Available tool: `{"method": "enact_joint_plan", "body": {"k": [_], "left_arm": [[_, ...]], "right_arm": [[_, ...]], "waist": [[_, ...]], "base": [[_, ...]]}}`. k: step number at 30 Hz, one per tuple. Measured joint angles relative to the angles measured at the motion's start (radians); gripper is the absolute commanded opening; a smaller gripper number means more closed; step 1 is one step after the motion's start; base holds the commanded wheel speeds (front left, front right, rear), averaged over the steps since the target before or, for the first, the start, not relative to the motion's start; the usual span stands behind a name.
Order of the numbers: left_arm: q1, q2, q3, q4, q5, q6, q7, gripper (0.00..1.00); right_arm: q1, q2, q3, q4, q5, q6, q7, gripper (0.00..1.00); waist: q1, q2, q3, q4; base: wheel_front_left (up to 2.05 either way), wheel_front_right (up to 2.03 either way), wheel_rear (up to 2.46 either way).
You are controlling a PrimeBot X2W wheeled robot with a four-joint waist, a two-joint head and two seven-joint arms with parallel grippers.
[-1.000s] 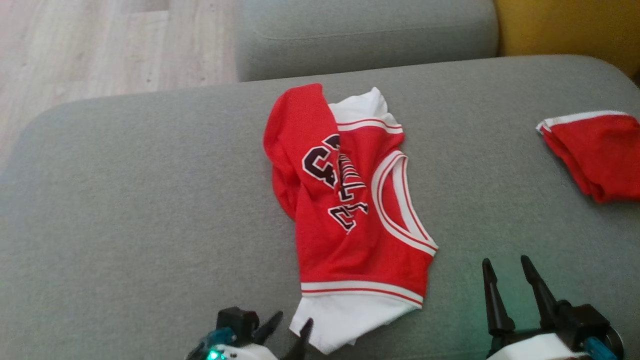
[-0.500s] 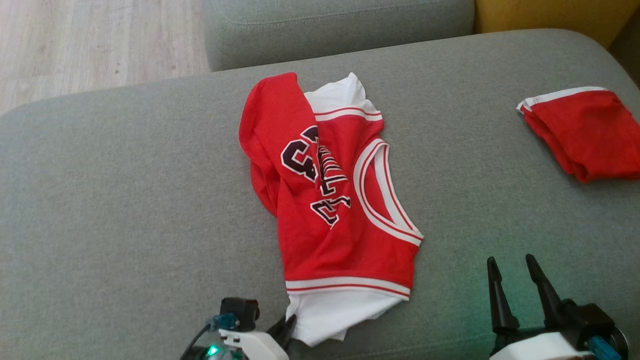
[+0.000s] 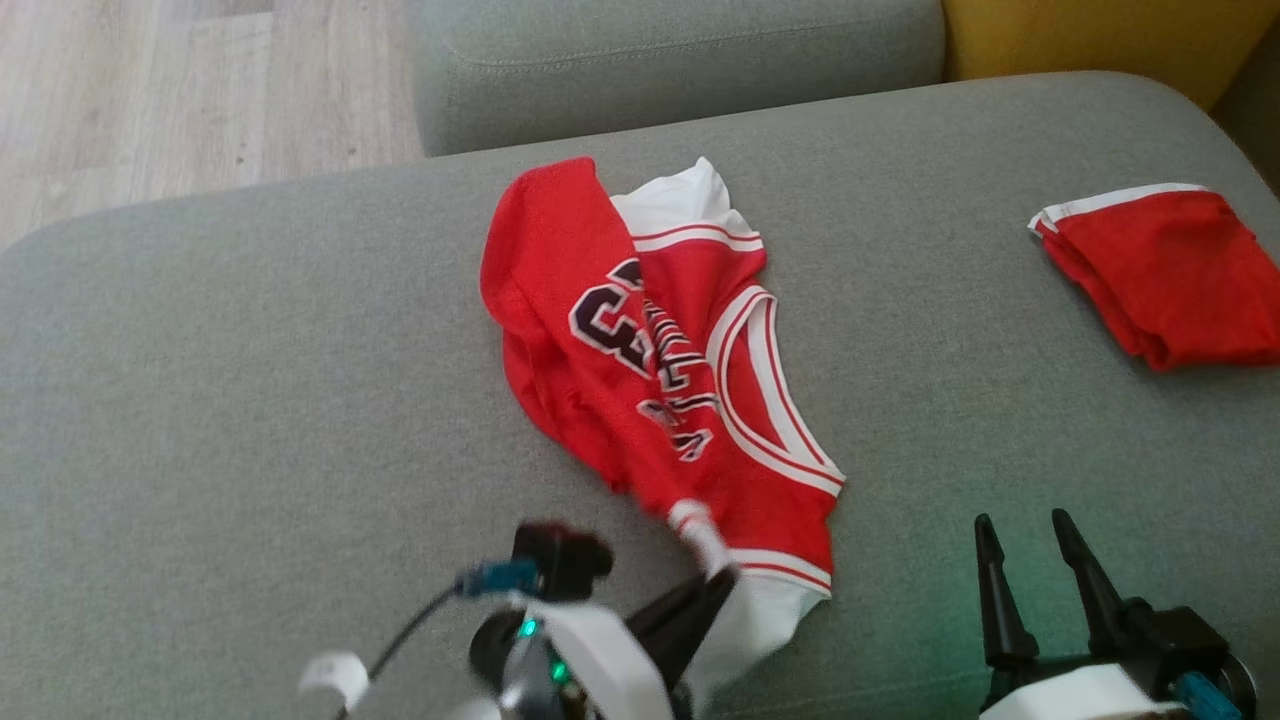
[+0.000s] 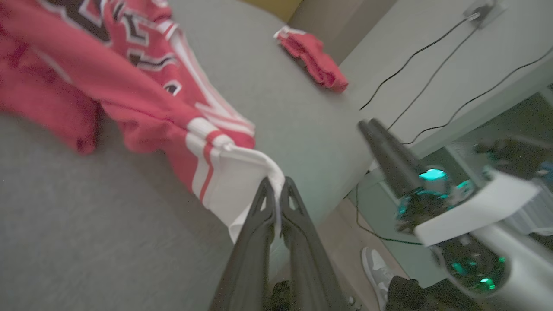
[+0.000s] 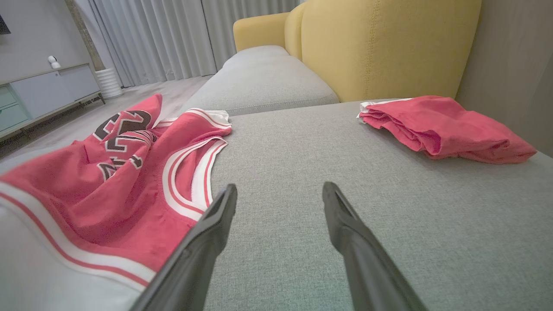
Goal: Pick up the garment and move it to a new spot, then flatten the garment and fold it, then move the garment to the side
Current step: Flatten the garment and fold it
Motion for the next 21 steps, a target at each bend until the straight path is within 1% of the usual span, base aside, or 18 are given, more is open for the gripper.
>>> {"method": "enact_joint_plan", "body": {"k": [2,4,6,7,9,10,12,13,14,15,16,19,21], "left_arm": [[-0.017,0.001,-0.008,-0.099,-0.030,0.002,0.029,0.00],[-0.053,0.001,-0.030,-0.163,-0.090,0.016,0.046,0.00],[-0.108,0.002,-0.054,-0.189,-0.123,0.038,0.048,0.00],[-0.140,0.002,-0.066,-0.195,-0.157,0.053,0.047,0.00],[-0.211,0.001,-0.095,-0.189,-0.184,0.078,0.035,0.00],[-0.211,0.001,-0.095,-0.189,-0.184,0.078,0.035,0.00],[-0.281,0.000,-0.107,-0.170,-0.249,0.109,-0.005,0.00],[-0.318,0.001,-0.119,-0.148,-0.253,0.123,-0.026,0.00],[-0.353,0.000,-0.127,-0.126,-0.262,0.141,-0.054,0.00],[-0.420,0.000,-0.148,-0.081,-0.316,0.169,-0.102,0.00],[-0.452,-0.001,-0.162,-0.055,-0.334,0.183,-0.130,0.00],[-0.545,-0.002,-0.213,0.024,-0.403,0.215,-0.220,0.00],[-0.608,-0.001,-0.259,0.067,-0.458,0.221,-0.277,0.00]], "right_arm": [[0.000,0.000,0.001,0.001,0.000,0.000,0.000,1.00],[0.000,0.000,0.004,0.001,0.005,0.000,0.000,1.00],[-0.007,0.000,0.014,0.005,0.009,0.000,0.000,1.00],[-0.014,0.000,0.018,0.008,0.009,0.000,0.000,1.00],[-0.032,0.000,0.024,0.009,0.010,0.000,0.000,1.00],[-0.032,0.000,0.024,0.009,0.010,0.000,0.000,1.00],[-0.050,0.000,0.029,0.010,0.012,0.000,0.000,1.00],[-0.056,0.000,0.031,0.011,0.016,0.000,0.000,1.00],[-0.061,0.000,0.036,0.011,0.021,0.000,0.000,1.00],[-0.063,0.000,0.041,0.012,0.026,0.000,0.000,1.00],[-0.063,0.000,0.044,0.015,0.026,0.000,0.000,1.00],[-0.064,0.000,0.050,0.018,0.033,0.000,0.000,1.00],[-0.069,0.000,0.054,0.019,0.037,0.000,0.000,1.00]], "waist": [[0.0000,0.0000,-0.001,-0.001],[0.0000,0.0000,0.001,-0.004],[0.0000,0.0000,0.004,-0.011],[0.0000,0.0000,0.006,-0.016],[0.0000,0.0000,0.011,-0.029],[0.0000,0.0000,0.011,-0.029],[0.0000,0.0000,0.017,-0.045],[0.0000,0.0000,0.021,-0.054],[0.0000,0.0000,0.025,-0.063],[0.0000,0.0000,0.036,-0.082],[0.0000,0.0000,0.042,-0.091],[0.0000,0.0000,0.063,-0.117],[0.0001,0.0000,0.079,-0.132]], "base": [[0.00,0.00,0.00],[0.00,0.00,0.00],[0.00,0.00,0.00],[0.00,0.00,0.00],[0.00,0.00,0.00],[0.00,0.00,0.00],[0.00,0.00,0.00],[0.00,0.00,0.00],[0.00,0.00,0.00],[0.00,0.00,0.00],[0.00,0.00,0.00],[0.00,0.00,0.00],[0.00,0.00,0.00]]}}
